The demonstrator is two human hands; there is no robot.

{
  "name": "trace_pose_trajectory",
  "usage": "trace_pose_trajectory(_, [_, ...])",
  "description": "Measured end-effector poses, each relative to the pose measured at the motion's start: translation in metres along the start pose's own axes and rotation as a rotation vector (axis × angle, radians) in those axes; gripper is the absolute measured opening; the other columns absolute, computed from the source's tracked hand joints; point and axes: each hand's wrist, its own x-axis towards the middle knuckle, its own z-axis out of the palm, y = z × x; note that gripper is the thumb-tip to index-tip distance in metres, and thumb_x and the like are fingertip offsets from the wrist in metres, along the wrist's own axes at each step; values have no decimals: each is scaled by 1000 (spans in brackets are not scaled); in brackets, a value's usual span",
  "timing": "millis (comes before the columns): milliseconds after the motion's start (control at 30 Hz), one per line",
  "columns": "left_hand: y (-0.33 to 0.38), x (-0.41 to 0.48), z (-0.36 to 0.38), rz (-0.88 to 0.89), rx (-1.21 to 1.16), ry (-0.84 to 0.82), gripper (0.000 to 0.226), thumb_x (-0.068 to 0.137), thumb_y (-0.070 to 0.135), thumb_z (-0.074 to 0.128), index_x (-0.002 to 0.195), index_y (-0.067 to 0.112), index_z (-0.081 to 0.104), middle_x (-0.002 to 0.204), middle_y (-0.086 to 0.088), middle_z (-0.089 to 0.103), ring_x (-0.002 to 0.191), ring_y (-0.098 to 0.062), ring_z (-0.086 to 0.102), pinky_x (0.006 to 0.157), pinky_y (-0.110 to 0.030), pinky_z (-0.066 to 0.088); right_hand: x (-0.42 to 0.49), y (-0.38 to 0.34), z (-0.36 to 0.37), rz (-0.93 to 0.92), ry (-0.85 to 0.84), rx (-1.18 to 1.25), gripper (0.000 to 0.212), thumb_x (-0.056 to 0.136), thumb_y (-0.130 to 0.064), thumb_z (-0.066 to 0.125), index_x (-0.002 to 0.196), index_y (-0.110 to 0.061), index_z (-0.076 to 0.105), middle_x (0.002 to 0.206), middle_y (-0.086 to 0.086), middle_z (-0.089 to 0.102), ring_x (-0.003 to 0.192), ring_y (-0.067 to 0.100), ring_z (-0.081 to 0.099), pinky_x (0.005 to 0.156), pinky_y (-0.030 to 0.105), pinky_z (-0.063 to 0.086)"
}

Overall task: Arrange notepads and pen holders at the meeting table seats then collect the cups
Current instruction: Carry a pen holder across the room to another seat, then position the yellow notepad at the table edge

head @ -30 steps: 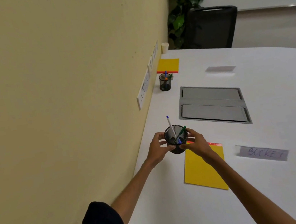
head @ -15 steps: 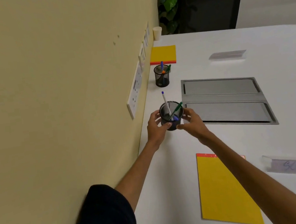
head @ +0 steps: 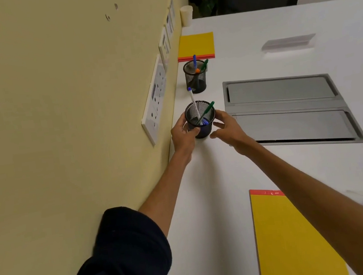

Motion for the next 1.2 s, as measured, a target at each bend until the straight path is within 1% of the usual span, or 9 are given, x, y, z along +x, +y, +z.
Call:
trace_pose_trajectory(67, [-4, 4, -1, 9, 12, -11, 68, 78, -20, 60, 139, 9, 51, 116, 8, 63, 112, -8, 58, 88, -15, 53, 4, 6, 2, 4, 13, 27, 83, 73, 17, 62, 145, -16, 37, 150, 4, 44, 133, 20, 43, 89, 28, 44])
trace_pose_trajectory(167, [-11, 7, -3, -3, 9, -13, 67, 80, -19, 60, 141, 6, 47, 132, -3, 60, 120, -11, 54, 84, -10, 51, 6, 12, 6, 1, 15, 51, 83, 73, 18, 61, 146, -14, 38, 149, 5, 44, 136, 23, 42, 91, 28, 44])
trace_pose_trajectory(367, [-18, 9, -4, -66, 27, 8, 66, 85, -14, 60, 145, 7, 42, 145, -12, 50, 136, -24, 47, 106, -32, 43, 5, 18, 8, 10, -5, 25, 87, 74, 19, 62, 149, -16, 32, 153, 5, 39, 139, 25, 40, 96, 32, 43])
trace_pose_trajectory(500, [-19, 1, -5, -150, 154, 8, 81, 85, -10, 63, 153, 13, 26, 155, -17, 33, 144, -29, 34, 113, -43, 37, -2, 17, 9, 32, -27, -17, 90, 78, 15, 64, 153, -16, 24, 159, 6, 30, 143, 26, 34, 107, 41, 40])
trace_pose_trajectory(633, [-21, -24, 0, -163, 203, 96, 84, 85, -14, 60, 153, 16, 21, 149, -16, 40, 133, -27, 47, 106, -41, 47, -25, 22, 1, 53, 20, -91, 86, 83, 9, 66, 153, -17, 24, 159, 6, 30, 143, 25, 36, 107, 42, 41])
trace_pose_trajectory(767, [-26, -66, 7, -156, 208, 129, 81, 84, -13, 62, 150, 17, 27, 138, -14, 49, 116, -20, 54, 83, -26, 52, -70, 41, -16, 26, 52, -211, 75, 82, 5, 67, 147, -16, 36, 148, 8, 45, 135, 23, 45, 93, 28, 45])
trace_pose_trajectory(867, [-30, -103, 9, -114, 317, 57, 74, 83, -6, 69, 146, 13, 35, 133, -14, 53, 116, -24, 56, 90, -32, 51, -109, 54, -30, 23, 74, -328, 65, 84, 1, 67, 143, -14, 43, 142, 7, 50, 131, 22, 48, 92, 26, 46])
trace_pose_trajectory(1000, [-38, -152, 9, -98, 411, -45, 62, 83, -4, 71, 138, 10, 47, 128, -15, 57, 111, -24, 58, 86, -26, 50, -163, 68, -53, -58, 109, -561, 52, 87, -11, 68, 136, -15, 52, 139, 4, 53, 127, 20, 50, 103, 33, 44])
trace_pose_trajectory(1200, [-56, -213, 13, -129, 492, -128, 54, 83, 2, 73, 132, 6, 53, 126, -15, 60, 100, -18, 57, 82, -25, 49, -240, 102, -92, 4, 249, -554, 46, 87, -24, 70, 131, -16, 56, 132, 5, 57, 122, 21, 53, 97, 28, 41])
